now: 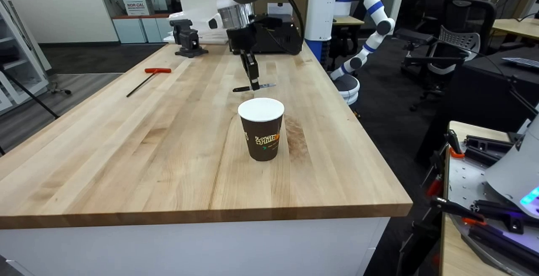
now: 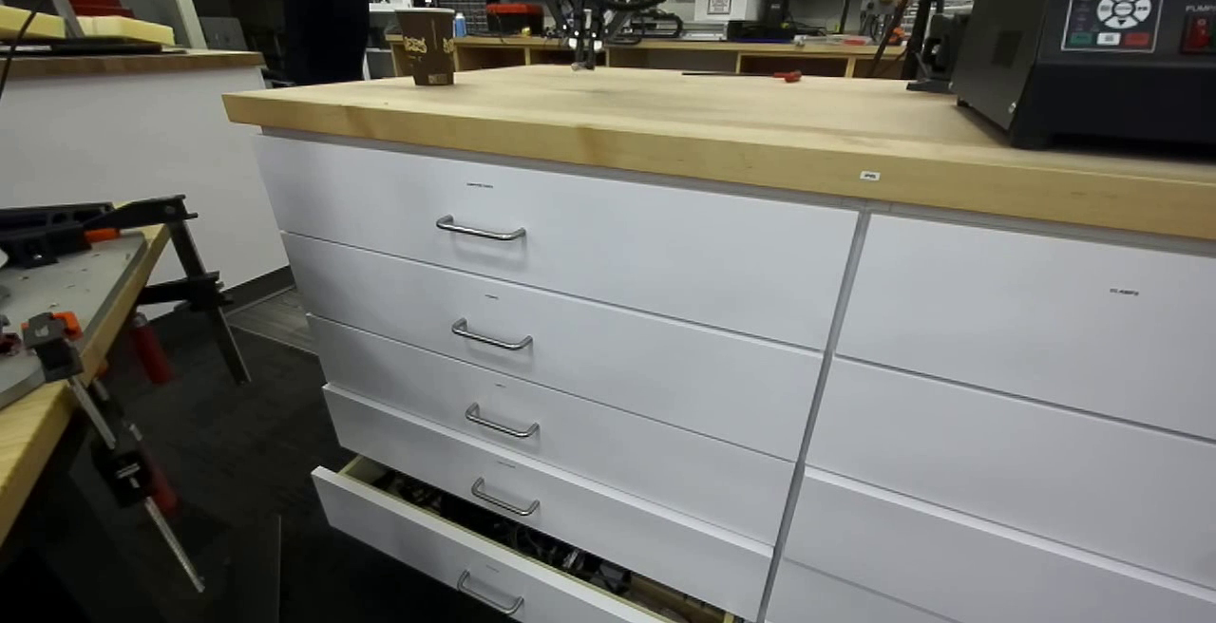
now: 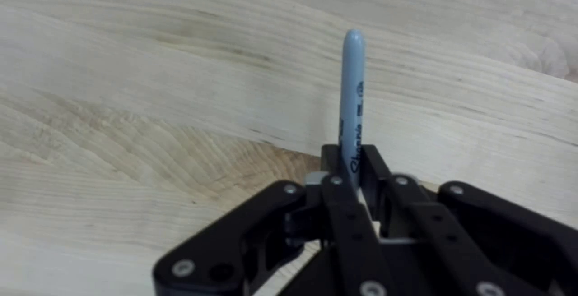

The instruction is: Put the pen in the cup

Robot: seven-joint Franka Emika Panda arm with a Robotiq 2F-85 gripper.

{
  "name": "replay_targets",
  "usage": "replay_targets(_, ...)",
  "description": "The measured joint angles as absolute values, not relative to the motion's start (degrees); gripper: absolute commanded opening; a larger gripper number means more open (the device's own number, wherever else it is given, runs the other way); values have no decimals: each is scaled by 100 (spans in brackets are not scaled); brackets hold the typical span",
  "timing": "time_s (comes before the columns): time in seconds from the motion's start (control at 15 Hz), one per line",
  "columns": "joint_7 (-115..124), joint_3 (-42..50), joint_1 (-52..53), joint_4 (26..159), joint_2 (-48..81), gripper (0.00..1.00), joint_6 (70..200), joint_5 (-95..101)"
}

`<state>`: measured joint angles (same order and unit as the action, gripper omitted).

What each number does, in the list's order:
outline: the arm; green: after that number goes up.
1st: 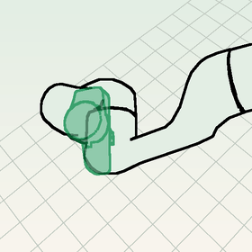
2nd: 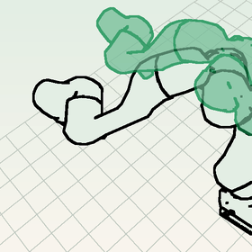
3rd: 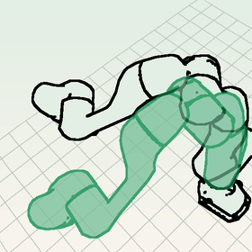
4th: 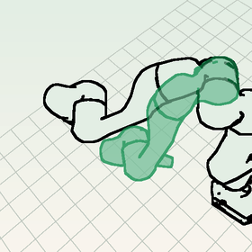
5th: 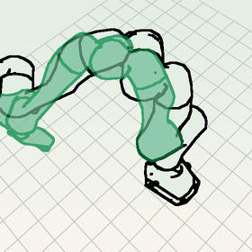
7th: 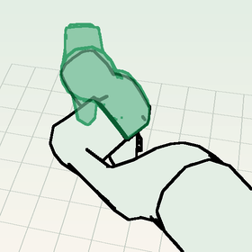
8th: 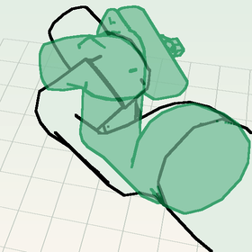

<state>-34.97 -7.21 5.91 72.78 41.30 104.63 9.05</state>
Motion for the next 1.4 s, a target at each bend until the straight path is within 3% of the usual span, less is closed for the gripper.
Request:
replay_targets(0.47,-3196,-856,907,7572,3389,3,10233,1001)
replay_targets(1.4,-2724,-1540,1033,9596,1785,3,10451,57)
